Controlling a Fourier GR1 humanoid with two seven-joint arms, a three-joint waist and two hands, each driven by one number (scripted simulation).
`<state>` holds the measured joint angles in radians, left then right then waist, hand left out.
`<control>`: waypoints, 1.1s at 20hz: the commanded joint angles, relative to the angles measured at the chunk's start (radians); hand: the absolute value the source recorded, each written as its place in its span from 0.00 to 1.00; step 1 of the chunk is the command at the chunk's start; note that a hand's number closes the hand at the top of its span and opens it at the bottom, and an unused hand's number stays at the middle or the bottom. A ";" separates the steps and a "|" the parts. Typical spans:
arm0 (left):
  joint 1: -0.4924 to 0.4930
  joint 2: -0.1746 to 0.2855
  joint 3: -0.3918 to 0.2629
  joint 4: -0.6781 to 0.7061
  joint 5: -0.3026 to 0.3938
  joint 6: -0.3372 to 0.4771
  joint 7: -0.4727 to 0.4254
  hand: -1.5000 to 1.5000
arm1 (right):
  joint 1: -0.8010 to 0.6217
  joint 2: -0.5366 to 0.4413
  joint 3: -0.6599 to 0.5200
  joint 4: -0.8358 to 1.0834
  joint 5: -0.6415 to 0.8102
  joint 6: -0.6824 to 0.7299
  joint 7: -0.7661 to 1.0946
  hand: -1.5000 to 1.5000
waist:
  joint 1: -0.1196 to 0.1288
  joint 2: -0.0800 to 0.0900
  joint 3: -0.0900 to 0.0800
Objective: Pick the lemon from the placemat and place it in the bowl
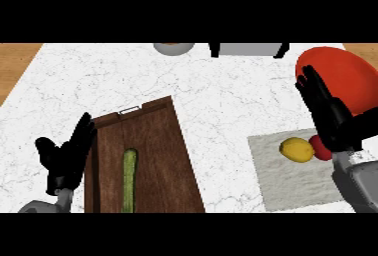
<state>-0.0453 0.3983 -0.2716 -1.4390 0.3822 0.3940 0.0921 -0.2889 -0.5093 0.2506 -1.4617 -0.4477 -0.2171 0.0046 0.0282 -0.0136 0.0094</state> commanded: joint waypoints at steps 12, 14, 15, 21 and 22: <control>-0.119 0.156 0.089 -0.068 -0.072 -0.027 -0.047 0.50 | -0.044 -0.418 0.030 0.031 0.252 0.681 -0.613 0.00 | -0.028 0.024 0.001; -0.099 0.130 0.063 -0.060 -0.081 -0.030 -0.068 0.50 | -0.043 -0.457 0.006 0.104 0.305 0.724 -0.784 0.00 | -0.017 0.030 0.001; -0.127 0.123 0.073 -0.047 -0.084 -0.021 -0.072 0.50 | -0.021 -0.442 0.034 0.108 0.379 0.705 -0.880 0.00 | -0.024 0.030 0.000; -0.121 0.136 0.067 -0.066 -0.088 -0.067 -0.069 0.50 | -0.134 -0.515 0.005 0.422 0.483 0.719 -1.113 0.00 | 0.028 0.031 -0.005; -0.160 0.160 0.081 -0.106 -0.081 -0.054 0.005 0.50 | -0.134 -0.536 0.011 0.433 0.481 0.740 -1.136 0.00 | 0.021 0.027 -0.004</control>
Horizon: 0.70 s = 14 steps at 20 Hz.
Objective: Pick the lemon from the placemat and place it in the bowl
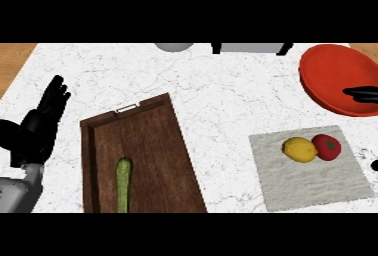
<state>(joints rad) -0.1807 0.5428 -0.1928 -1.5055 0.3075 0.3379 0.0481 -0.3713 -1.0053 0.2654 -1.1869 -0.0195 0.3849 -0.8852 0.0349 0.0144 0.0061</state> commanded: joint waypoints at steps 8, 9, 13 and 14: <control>0.072 0.007 0.022 -0.027 -0.012 -0.044 -0.033 0.50 | -0.220 0.027 0.100 0.116 0.112 0.116 -0.121 0.00 | 0.004 -0.011 -0.006; 0.022 0.010 0.032 0.000 -0.013 -0.041 0.001 0.50 | -0.263 -0.013 0.102 0.145 0.130 0.154 -0.136 0.00 | -0.001 -0.008 -0.006; 0.037 -0.014 0.033 0.019 -0.017 -0.045 -0.038 0.50 | -0.327 -0.032 0.219 0.072 0.284 0.086 -0.091 0.00 | 0.005 -0.007 -0.007; -0.028 0.002 0.036 0.008 -0.019 -0.036 0.037 0.50 | -0.358 -0.018 0.250 0.046 0.306 0.101 -0.037 0.00 | -0.001 -0.008 -0.007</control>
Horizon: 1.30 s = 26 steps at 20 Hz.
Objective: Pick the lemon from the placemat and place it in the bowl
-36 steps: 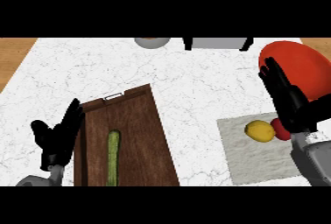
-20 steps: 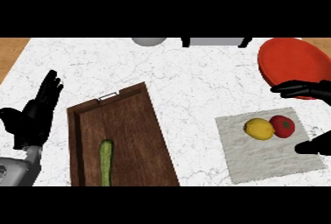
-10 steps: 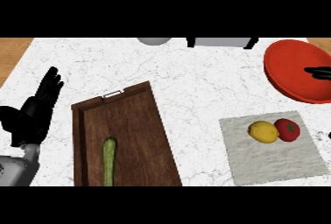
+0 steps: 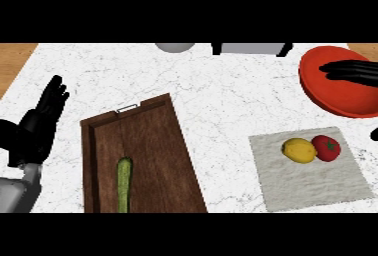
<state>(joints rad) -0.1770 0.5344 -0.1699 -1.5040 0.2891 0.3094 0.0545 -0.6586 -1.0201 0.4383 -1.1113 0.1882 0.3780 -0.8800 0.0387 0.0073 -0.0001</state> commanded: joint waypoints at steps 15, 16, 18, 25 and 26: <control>0.013 -0.031 0.040 0.060 -0.044 -0.029 -0.035 0.50 | -0.166 0.128 0.366 0.055 0.455 0.078 0.035 0.00 | -0.016 -0.001 -0.001; 0.038 -0.057 0.013 -0.006 -0.067 0.014 -0.011 0.50 | -0.127 0.105 0.378 0.004 0.467 0.064 0.027 0.00 | -0.025 -0.007 0.000; 0.011 -0.057 0.017 -0.013 -0.058 0.000 0.038 0.50 | -0.121 0.172 0.397 0.044 0.503 0.049 0.057 0.00 | -0.024 -0.006 0.000; 0.033 -0.032 0.094 -0.029 -0.050 -0.066 0.052 0.50 | -0.072 0.220 0.280 0.055 0.568 -0.111 0.034 0.00 | -0.033 -0.008 0.000; -0.009 -0.053 0.101 0.001 -0.060 -0.051 0.055 0.50 | -0.070 0.209 0.265 0.021 0.570 -0.097 0.021 0.00 | -0.038 -0.008 0.000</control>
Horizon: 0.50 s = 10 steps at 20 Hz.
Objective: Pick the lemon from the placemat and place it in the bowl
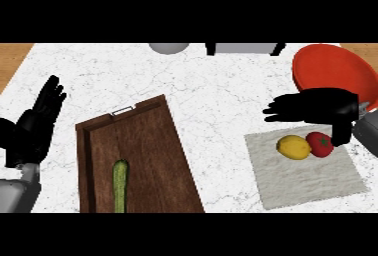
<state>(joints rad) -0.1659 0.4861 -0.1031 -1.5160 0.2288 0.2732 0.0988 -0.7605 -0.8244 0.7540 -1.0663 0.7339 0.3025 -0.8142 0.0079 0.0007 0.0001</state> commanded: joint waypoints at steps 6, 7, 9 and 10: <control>0.040 -0.023 0.051 -0.023 -0.043 -0.045 -0.004 0.50 | 0.081 0.069 -0.112 0.045 0.124 -0.031 -0.075 0.00 | -0.003 -0.001 0.000; 0.030 -0.039 0.049 -0.025 -0.054 -0.033 0.002 0.50 | 0.096 0.063 -0.118 0.044 0.142 -0.037 -0.085 0.00 | -0.004 -0.001 0.000; 0.052 -0.045 0.051 -0.036 -0.052 -0.047 0.006 0.50 | 0.138 0.097 -0.105 0.026 0.168 -0.033 -0.046 0.00 | -0.005 -0.002 0.000; -0.038 -0.023 0.097 0.051 -0.027 -0.077 -0.002 0.50 | 0.086 0.123 -0.103 0.161 0.211 -0.102 -0.097 0.00 | -0.001 0.003 0.000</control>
<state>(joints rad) -0.1431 0.4548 -0.0526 -1.5226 0.1925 0.2293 0.0939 -0.6715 -0.7419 0.6608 -1.0012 0.8717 0.2370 -0.8713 0.0054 0.0007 -0.0001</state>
